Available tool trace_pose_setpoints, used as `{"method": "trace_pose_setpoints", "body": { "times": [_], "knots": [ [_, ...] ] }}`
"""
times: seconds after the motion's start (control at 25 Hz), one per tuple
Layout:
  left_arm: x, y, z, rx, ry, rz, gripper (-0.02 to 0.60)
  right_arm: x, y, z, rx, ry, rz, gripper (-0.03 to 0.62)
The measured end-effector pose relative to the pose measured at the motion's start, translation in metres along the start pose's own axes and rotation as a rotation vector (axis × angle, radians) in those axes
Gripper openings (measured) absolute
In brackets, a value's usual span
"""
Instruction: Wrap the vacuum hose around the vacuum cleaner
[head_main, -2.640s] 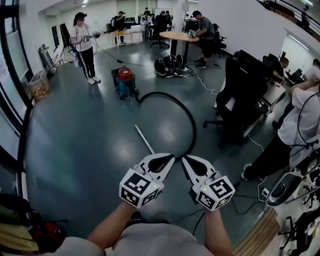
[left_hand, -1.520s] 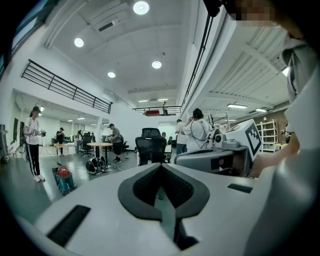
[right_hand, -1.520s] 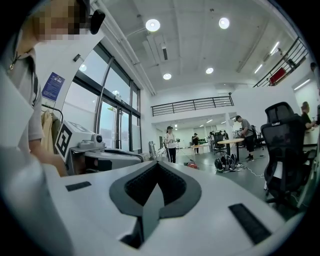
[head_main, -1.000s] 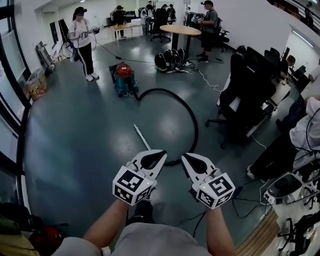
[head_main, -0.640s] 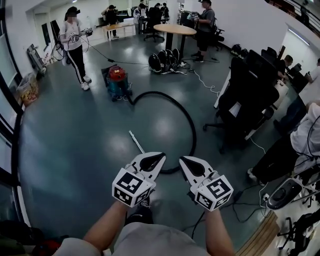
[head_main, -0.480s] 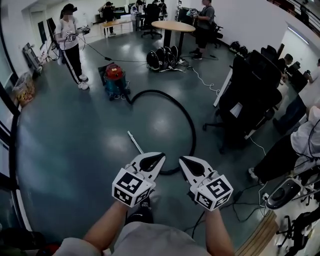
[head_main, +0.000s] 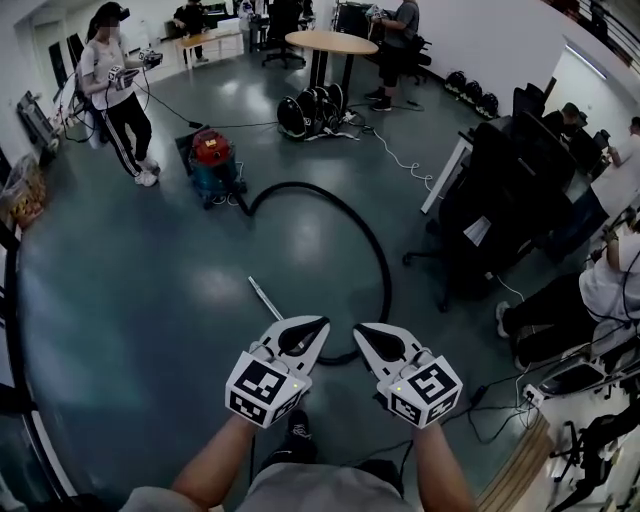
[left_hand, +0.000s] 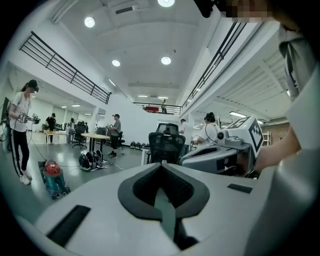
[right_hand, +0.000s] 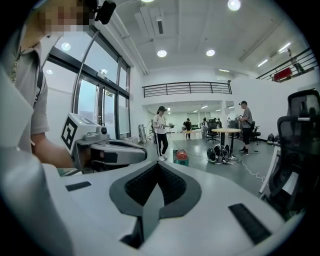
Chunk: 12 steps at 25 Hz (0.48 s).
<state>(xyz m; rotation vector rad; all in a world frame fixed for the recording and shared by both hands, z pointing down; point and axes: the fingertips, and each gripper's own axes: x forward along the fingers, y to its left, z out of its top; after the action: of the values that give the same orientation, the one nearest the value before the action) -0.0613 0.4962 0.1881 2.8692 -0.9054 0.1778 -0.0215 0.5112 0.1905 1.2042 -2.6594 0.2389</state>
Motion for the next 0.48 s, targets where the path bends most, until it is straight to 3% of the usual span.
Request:
{"method": "trace_pose_setpoints", "body": {
  "times": [0.48],
  "knots": [
    [0.033,0.043,0.010,0.000,0.021,-0.015,0.006,0.041,-0.040,0.022,-0.018,-0.003,-0.004,0.002]
  ]
}}
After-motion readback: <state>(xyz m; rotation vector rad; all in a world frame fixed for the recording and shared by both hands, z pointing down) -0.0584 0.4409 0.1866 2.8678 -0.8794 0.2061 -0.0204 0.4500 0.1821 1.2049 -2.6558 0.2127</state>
